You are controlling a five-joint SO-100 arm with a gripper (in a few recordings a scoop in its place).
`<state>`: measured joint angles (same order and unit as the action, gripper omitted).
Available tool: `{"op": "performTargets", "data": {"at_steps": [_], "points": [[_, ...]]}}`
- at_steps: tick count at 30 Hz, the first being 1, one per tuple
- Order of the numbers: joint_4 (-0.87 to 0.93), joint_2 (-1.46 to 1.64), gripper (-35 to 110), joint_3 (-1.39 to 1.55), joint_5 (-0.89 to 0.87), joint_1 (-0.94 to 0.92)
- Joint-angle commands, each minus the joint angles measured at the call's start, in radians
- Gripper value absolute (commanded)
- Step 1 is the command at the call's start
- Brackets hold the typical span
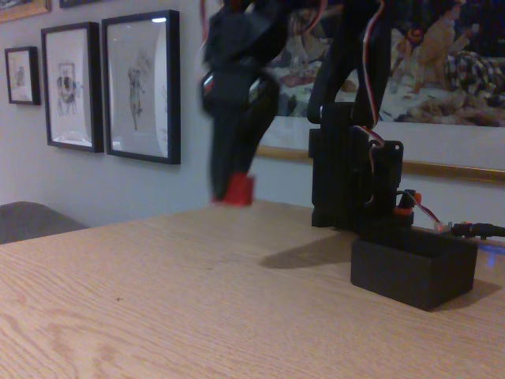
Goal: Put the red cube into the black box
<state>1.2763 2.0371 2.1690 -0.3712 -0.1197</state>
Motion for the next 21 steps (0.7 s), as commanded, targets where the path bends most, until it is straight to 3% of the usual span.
{"op": "performTargets", "data": {"at_steps": [1,7,14,21], "points": [[0.123,0.147,0,-0.066,0.048,-0.155],[0.175,0.186,-1,-0.106,0.173,-0.463],[0.163,-0.017,1,-0.212,0.287,-0.670],[0.143,-0.161,2,-0.196,0.347,-0.719]]}}
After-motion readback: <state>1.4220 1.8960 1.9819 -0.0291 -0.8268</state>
